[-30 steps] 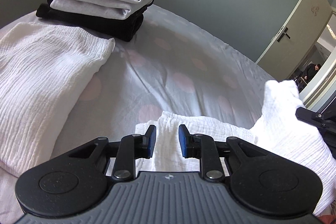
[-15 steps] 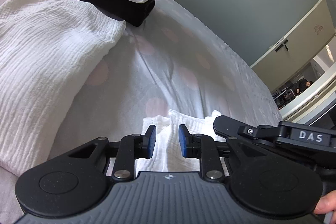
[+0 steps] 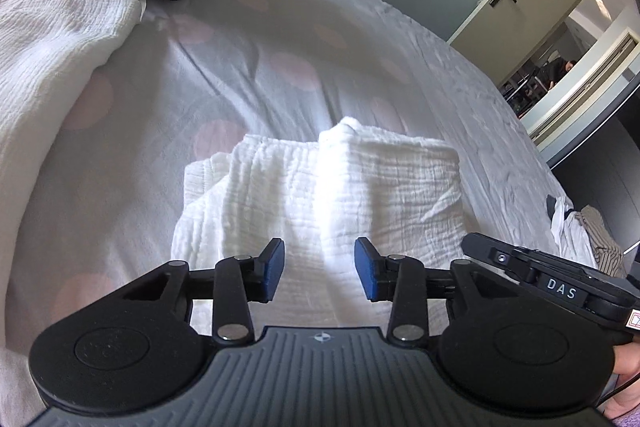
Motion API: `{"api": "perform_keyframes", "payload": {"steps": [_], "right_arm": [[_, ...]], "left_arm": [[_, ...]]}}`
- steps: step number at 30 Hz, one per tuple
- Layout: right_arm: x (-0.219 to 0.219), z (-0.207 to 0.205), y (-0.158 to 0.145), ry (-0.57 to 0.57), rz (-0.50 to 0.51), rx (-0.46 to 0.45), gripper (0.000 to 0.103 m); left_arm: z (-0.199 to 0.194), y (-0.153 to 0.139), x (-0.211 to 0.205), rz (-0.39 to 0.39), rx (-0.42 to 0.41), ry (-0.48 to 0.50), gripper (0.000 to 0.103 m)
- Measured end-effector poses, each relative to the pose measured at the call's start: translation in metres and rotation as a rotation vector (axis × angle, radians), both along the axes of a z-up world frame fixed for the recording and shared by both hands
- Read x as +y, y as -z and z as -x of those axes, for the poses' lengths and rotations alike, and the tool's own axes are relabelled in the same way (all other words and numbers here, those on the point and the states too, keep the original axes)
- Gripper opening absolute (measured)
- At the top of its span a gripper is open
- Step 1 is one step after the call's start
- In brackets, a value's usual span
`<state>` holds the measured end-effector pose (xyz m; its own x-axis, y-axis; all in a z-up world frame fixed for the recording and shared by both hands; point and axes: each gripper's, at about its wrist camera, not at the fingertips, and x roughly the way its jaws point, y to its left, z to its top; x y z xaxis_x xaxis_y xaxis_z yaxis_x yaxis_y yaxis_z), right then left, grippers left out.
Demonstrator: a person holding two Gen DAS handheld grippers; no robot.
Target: Fold clothes
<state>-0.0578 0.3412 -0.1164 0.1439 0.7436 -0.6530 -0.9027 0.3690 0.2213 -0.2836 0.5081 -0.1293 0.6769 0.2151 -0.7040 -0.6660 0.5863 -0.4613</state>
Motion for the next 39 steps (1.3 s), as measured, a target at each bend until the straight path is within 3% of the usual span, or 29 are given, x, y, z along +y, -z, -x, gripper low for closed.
{"api": "perform_keyframes", "payload": {"steps": [1,2,3,4,7,12,17,19,25,26,27,32,39], "right_arm": [[-0.01,-0.005,0.002,0.009,0.005,-0.039,0.015],[-0.021,-0.011,0.004,0.017,0.006,-0.072,0.023],[-0.031,-0.018,0.006,0.029,0.002,-0.098,0.037],[-0.041,-0.023,0.007,0.044,-0.004,-0.114,0.041],[-0.07,-0.037,0.013,0.104,-0.026,-0.117,0.044],[-0.094,-0.065,0.022,0.238,-0.073,0.031,0.046],[-0.096,-0.074,0.038,0.274,-0.083,0.144,0.046],[-0.094,-0.076,0.044,0.282,-0.075,0.178,0.046],[-0.091,-0.074,0.05,0.268,-0.068,0.2,0.046],[-0.091,-0.074,0.05,0.266,-0.069,0.2,0.046],[-0.091,-0.073,0.05,0.264,-0.071,0.201,0.046],[-0.096,-0.072,0.047,0.265,-0.093,0.202,0.046],[-0.106,-0.076,0.042,0.29,-0.149,0.229,0.046]], "left_arm": [[-0.002,0.0,-0.002,0.002,0.011,0.002,0.052],[-0.004,0.001,-0.003,0.006,0.014,0.005,0.055],[-0.005,0.001,-0.004,0.014,0.011,0.009,0.062],[-0.005,0.002,-0.004,0.025,0.004,0.011,0.064],[-0.007,0.005,-0.003,0.061,-0.019,0.004,0.067],[-0.011,0.008,-0.002,0.081,-0.035,-0.009,0.072],[-0.025,0.01,-0.008,0.047,0.018,0.008,0.073],[-0.03,0.01,-0.012,0.022,0.029,0.024,0.069],[-0.046,-0.006,-0.041,-0.16,0.051,0.137,0.026],[-0.047,-0.01,-0.045,-0.189,0.049,0.148,0.014],[-0.046,-0.013,-0.048,-0.213,0.038,0.157,0.011],[-0.04,-0.038,-0.062,-0.313,-0.043,0.181,0.008],[-0.046,-0.077,-0.051,-0.296,-0.079,0.183,0.007]]}}
